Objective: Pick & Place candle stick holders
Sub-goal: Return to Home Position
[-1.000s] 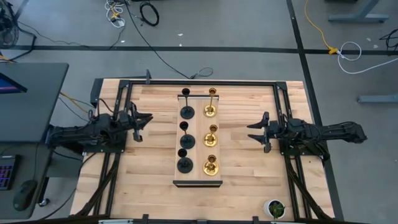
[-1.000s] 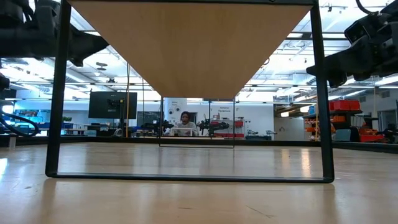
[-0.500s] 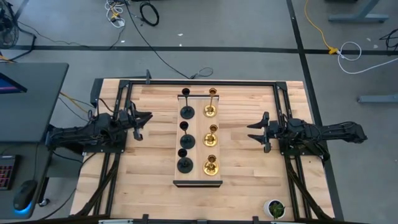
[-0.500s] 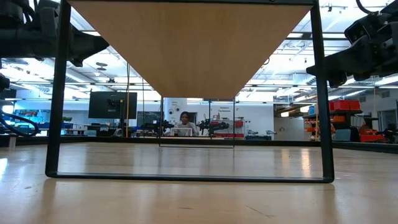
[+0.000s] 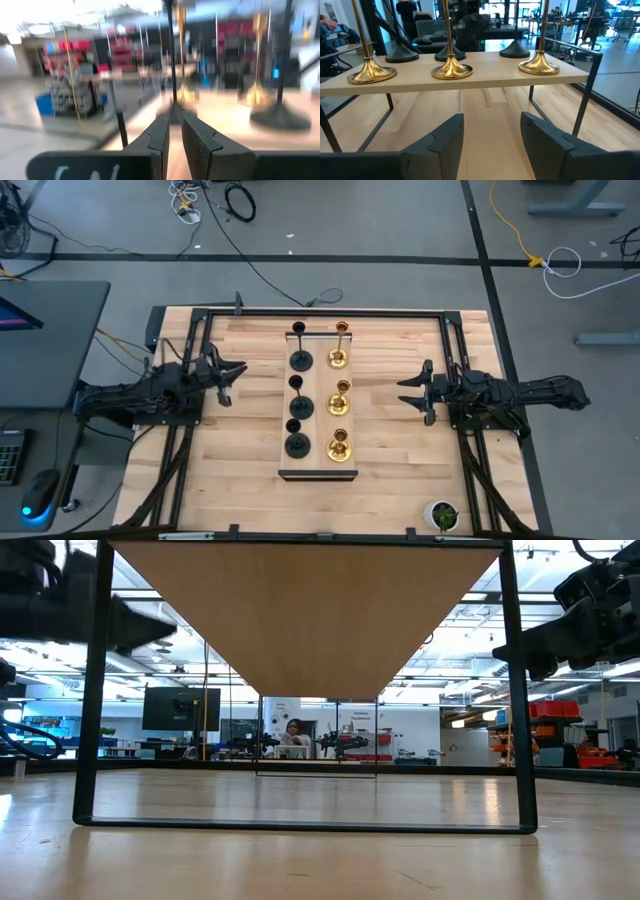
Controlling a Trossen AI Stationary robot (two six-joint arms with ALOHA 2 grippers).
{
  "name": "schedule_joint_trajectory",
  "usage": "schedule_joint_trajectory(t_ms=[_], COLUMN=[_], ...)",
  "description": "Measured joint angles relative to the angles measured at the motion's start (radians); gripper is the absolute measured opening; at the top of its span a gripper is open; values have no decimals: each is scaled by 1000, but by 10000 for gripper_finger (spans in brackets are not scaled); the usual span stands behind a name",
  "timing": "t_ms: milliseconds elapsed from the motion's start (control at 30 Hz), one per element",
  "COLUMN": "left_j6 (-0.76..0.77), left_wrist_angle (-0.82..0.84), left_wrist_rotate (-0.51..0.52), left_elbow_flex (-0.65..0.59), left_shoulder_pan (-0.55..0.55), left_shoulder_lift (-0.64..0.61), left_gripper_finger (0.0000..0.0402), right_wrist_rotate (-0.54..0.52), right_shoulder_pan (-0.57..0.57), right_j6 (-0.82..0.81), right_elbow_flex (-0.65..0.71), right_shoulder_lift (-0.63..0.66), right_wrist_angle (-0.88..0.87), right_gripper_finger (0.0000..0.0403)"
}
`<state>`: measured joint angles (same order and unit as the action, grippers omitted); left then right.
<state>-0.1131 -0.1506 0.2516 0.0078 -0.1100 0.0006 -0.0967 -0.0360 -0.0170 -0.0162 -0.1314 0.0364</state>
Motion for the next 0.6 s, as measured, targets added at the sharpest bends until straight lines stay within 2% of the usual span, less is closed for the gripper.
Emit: schedule_joint_trajectory(t_ms=[67, 300, 433, 533, 600], left_j6=[0, 2, 90, 118, 70], left_wrist_angle=[83, 95, 103, 112, 120], left_wrist_rotate=[2, -38, -60, -102, -143], left_elbow_flex=[0, 0, 0, 0, 0], left_shoulder_pan=[4, 34, 36, 37, 44], left_shoulder_lift=[0, 0, 0, 0, 0], left_gripper_finger=[53, 53, 53, 53, 53], right_wrist_rotate=[0, 0, 0, 0, 0], right_shoulder_pan=[0, 0, 0, 0, 0], right_j6=[0, 1, 1, 1, 0], right_elbow_flex=[0, 0, 0, 0, 0], right_shoulder_lift=[0, 0, 0, 0, 0], right_wrist_angle=[0, 0, 0, 0, 0], right_gripper_finger=[196, 196, 196, 196, 196])
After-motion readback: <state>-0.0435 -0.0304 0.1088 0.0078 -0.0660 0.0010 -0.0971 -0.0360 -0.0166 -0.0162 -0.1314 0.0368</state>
